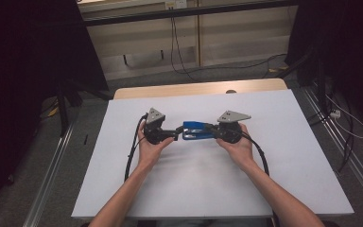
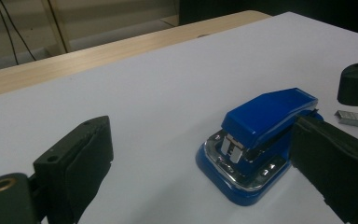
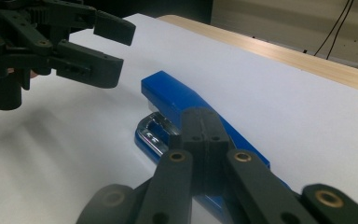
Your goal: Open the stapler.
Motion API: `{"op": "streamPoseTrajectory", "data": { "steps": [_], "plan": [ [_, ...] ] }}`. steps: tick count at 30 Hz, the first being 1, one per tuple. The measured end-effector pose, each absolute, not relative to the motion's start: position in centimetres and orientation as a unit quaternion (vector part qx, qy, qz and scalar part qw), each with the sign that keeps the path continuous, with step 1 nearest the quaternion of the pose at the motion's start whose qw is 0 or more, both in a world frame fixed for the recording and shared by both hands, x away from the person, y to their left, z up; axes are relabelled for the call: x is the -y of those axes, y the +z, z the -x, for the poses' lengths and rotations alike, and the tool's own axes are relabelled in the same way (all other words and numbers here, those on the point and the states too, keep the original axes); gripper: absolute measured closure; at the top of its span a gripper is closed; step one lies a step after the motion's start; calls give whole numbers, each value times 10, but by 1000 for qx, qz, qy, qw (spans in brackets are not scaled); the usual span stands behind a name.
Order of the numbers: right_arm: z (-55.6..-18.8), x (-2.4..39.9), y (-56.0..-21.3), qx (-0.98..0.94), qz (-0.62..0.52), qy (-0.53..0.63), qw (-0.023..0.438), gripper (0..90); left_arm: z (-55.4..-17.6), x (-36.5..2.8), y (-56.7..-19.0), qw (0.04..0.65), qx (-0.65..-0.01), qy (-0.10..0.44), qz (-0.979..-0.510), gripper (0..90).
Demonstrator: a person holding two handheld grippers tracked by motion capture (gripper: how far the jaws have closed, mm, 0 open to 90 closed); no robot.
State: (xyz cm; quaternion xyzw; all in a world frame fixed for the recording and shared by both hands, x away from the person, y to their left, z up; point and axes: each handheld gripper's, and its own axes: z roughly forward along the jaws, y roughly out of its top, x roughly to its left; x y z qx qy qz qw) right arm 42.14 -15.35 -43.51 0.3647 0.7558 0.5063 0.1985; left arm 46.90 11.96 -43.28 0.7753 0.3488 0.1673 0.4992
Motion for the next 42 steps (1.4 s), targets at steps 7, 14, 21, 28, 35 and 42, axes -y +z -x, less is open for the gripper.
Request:
{"op": "streamPoseTrajectory", "data": {
  "steps": [7, 14, 21, 28, 35, 42],
  "plan": [
    [-421, 151, -436, -760, -361, 505, 192, 900, -470, -126, -431, 498, -344, 155, -781, 259],
    [-420, 150, -435, -764, -359, 501, 191, 900, -469, -126, -433, 484, -329, 139, -799, 629],
    [-420, 145, -438, -765, -362, 496, 192, 900, -469, -115, -437, 476, -323, 124, -808, 796],
    [-420, 140, -441, -776, -355, 486, 189, 900, -470, -112, -441, 464, -329, 117, -814, 900],
    [-422, 128, -448, -794, -343, 467, 184, 900, -470, -111, -443, 453, -333, 119, -819, 900],
    [-429, 120, -455, -813, -352, 427, 181, 900, -471, -109, -446, 447, -332, 120, -822, 900]
  ]
}}
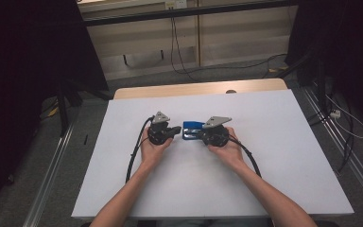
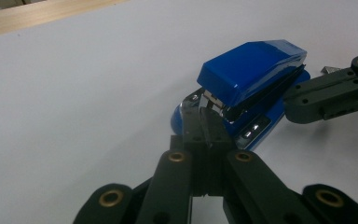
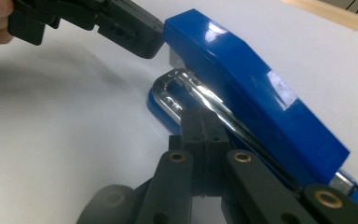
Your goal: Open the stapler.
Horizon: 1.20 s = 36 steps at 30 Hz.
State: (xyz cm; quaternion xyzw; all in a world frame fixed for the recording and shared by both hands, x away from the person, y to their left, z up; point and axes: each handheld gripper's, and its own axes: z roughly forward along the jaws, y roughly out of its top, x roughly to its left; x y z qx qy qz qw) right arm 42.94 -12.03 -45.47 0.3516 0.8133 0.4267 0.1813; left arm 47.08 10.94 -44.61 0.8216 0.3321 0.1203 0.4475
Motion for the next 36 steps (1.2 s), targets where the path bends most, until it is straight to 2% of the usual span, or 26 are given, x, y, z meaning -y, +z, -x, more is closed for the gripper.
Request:
{"op": "streamPoseTrajectory", "data": {
  "steps": [17, 20, 36],
  "plan": [
    [-438, 117, -459, -818, -359, 412, 180, 900, -470, -107, -447, 444, -337, 119, -822, 900],
    [-437, 117, -459, -818, -359, 412, 182, 900, -470, -107, -447, 455, -346, 105, -813, 900],
    [-439, 115, -458, -819, -361, 405, 188, 900, -483, -100, -447, 431, -329, 123, -831, 900]
  ]
}}
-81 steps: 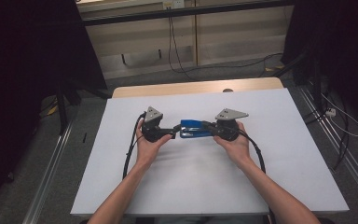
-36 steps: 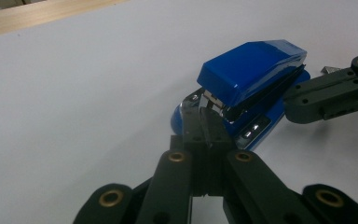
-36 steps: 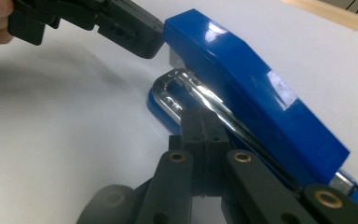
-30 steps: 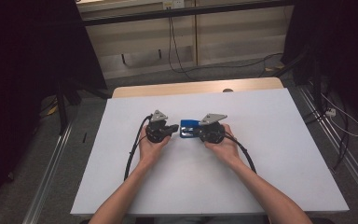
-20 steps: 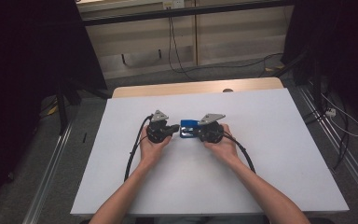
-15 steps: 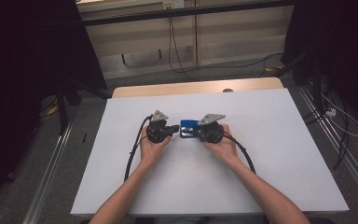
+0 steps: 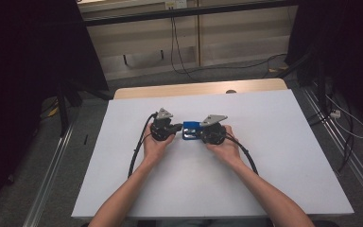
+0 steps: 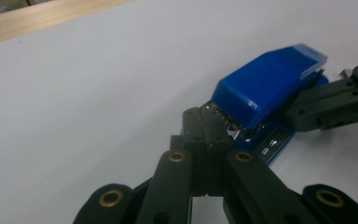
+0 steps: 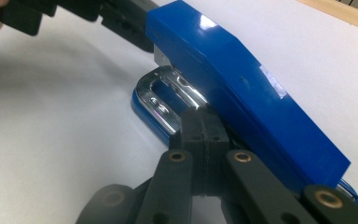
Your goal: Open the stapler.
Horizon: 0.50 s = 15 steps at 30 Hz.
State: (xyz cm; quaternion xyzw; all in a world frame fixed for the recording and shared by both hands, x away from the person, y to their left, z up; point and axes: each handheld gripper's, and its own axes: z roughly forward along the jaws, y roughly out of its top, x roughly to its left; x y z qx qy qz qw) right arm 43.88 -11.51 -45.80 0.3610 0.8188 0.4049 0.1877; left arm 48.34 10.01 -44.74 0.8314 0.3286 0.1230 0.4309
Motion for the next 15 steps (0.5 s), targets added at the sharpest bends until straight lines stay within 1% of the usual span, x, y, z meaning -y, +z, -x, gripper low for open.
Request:
{"op": "streamPoseTrajectory", "data": {
  "steps": [2, 5, 8, 10, 15],
  "plan": [
    [-439, 115, -458, -818, -361, 405, 189, 900, -482, -99, -446, 429, -322, 128, -834, 900],
    [-438, 115, -459, -817, -363, 407, 188, 900, -482, -99, -443, 439, -326, 121, -829, 900],
    [-439, 116, -459, -813, -368, 413, 184, 900, -480, -100, -444, 429, -316, 122, -837, 900],
    [-438, 115, -459, -813, -367, 412, 185, 900, -479, -100, -443, 435, -320, 114, -834, 900],
    [-438, 115, -459, -813, -367, 412, 186, 900, -479, -100, -441, 440, -318, 113, -832, 900]
  ]
}}
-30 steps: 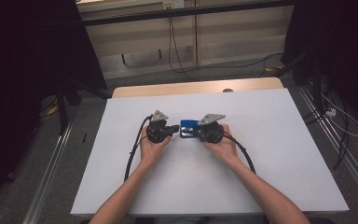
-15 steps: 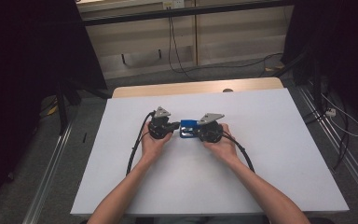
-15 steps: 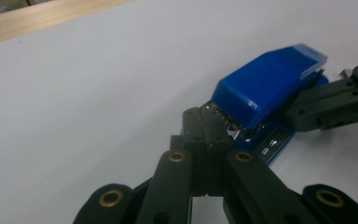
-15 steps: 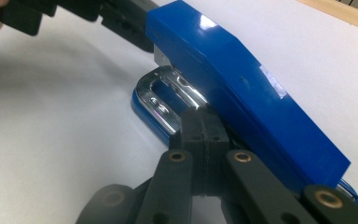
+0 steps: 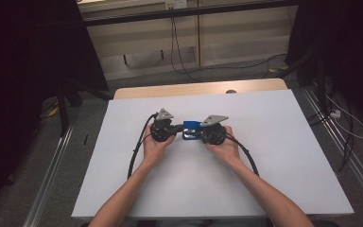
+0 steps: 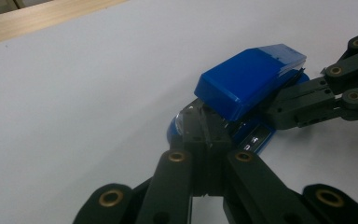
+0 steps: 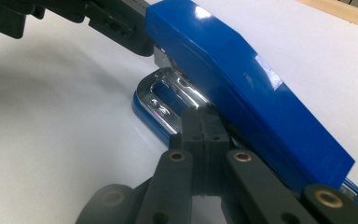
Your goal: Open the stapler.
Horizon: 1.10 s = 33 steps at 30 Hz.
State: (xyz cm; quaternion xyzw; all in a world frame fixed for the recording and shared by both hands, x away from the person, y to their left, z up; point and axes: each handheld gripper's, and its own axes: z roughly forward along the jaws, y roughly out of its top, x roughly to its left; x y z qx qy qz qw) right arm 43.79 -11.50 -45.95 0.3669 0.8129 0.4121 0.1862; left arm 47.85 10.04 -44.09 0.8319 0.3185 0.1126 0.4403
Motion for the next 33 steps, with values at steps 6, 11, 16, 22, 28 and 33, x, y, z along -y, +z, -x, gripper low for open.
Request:
{"op": "streamPoseTrajectory", "data": {
  "steps": [6, 11, 16, 22, 28, 33],
  "plan": [
    [-437, 114, -460, -814, -365, 409, 194, 900, -479, -100, -441, 444, -322, 112, -829, 900],
    [-437, 114, -459, -813, -366, 409, 193, 900, -478, -100, -438, 451, -324, 111, -824, 900],
    [-438, 115, -460, -811, -370, 414, 185, 900, -478, -100, -436, 460, -324, 110, -819, 900],
    [-438, 116, -460, -810, -372, 415, 183, 900, -477, -99, -434, 466, -325, 111, -815, 900],
    [-438, 116, -459, -810, -372, 414, 184, 900, -477, -100, -432, 470, -323, 109, -814, 900],
    [-436, 115, -459, -811, -373, 415, 176, 900, -478, -99, -431, 474, -324, 111, -811, 900]
  ]
}}
